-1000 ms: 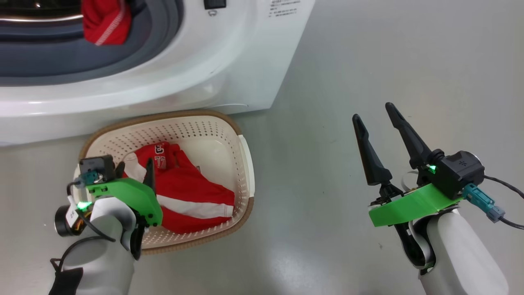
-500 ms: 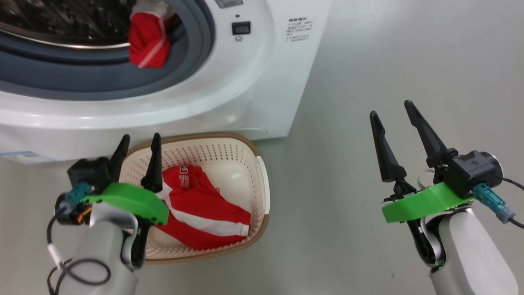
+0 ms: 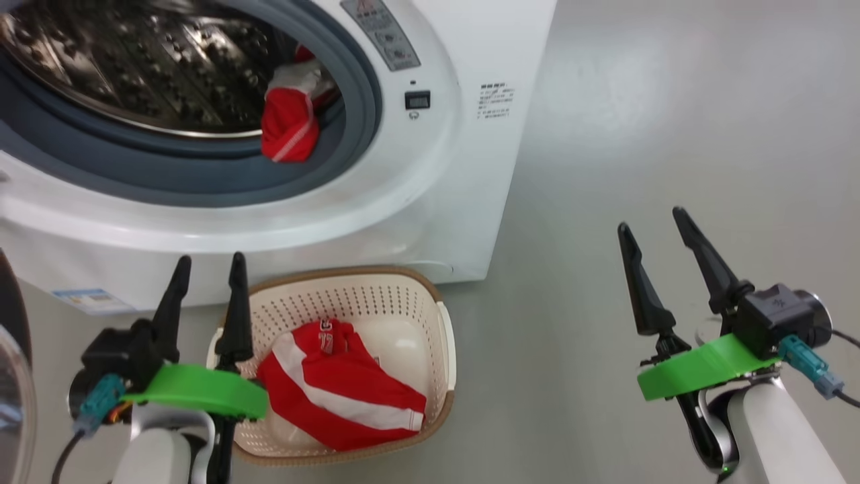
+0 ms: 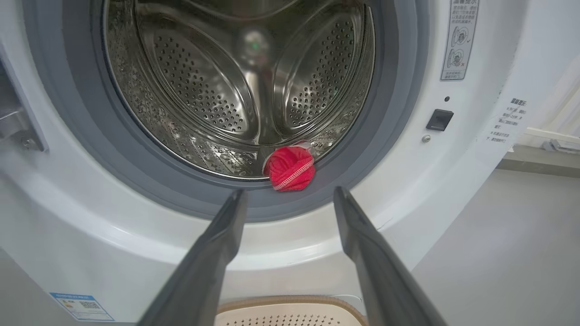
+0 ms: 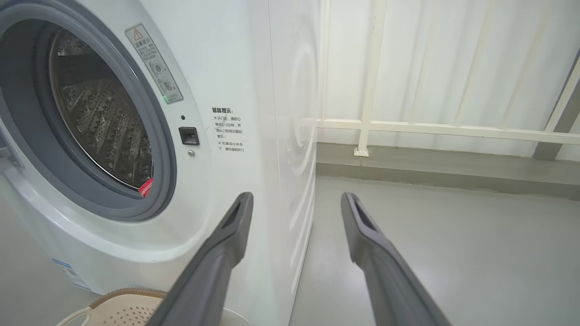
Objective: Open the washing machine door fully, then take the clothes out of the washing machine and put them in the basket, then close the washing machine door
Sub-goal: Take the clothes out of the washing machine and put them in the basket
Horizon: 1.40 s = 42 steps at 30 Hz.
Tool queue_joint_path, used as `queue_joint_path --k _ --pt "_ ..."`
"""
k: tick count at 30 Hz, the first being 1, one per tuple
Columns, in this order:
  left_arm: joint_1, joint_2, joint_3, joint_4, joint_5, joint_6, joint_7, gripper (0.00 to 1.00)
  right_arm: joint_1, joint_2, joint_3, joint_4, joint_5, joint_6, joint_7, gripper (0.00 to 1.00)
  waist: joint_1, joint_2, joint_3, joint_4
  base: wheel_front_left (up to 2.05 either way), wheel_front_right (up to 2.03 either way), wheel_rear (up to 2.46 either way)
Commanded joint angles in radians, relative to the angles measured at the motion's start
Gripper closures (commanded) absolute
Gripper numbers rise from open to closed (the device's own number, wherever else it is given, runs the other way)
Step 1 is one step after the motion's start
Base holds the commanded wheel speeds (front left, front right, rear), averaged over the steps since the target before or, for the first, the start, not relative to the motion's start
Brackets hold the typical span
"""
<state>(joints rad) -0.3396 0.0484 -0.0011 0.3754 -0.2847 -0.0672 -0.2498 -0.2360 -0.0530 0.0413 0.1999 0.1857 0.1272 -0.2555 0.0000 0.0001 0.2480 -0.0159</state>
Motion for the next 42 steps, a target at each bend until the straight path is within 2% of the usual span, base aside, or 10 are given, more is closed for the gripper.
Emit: queue_joint_path --k 1,9,16,26,33,42 --pt "0.024 0.018 0.036 -0.048 0.007 0.015 -0.012 0.0 0.01 0.003 0.014 -0.027 0.005 0.003 -0.006 0.0 0.0 -0.0001 -0.042 0.001 0.0 0.0 0.0" --pt "0.128 0.012 0.047 -0.15 0.015 0.034 -0.012 0.0 0.061 0.003 -0.009 -0.043 0.007 0.003 -0.006 0.0 0.0 -0.0001 -0.106 -0.01 0.0 0.0 0.0" --pt "0.188 0.023 0.045 -0.18 0.015 0.032 -0.007 0.0 0.099 0.003 -0.008 -0.073 0.013 0.003 -0.006 0.0 0.0 -0.0001 -0.132 -0.018 0.0 0.0 0.0" --pt "0.281 0.032 0.032 -0.247 0.036 0.061 0.018 0.0 0.17 0.003 -0.003 -0.099 0.004 0.003 -0.006 0.0 0.0 -0.0001 -0.188 -0.026 0.0 0.0 0.0" --pt "0.334 0.037 0.036 -0.257 0.028 0.069 0.019 0.0 0.202 0.003 0.012 -0.108 0.003 0.003 -0.006 0.0 0.0 -0.0001 -0.235 -0.036 0.0 0.0 0.0" --pt "0.351 0.045 0.032 -0.267 0.027 0.074 0.017 0.0 0.217 0.003 0.006 -0.117 -0.004 0.003 -0.006 0.0 0.0 -0.0001 -0.241 -0.035 0.0 0.0 0.0"
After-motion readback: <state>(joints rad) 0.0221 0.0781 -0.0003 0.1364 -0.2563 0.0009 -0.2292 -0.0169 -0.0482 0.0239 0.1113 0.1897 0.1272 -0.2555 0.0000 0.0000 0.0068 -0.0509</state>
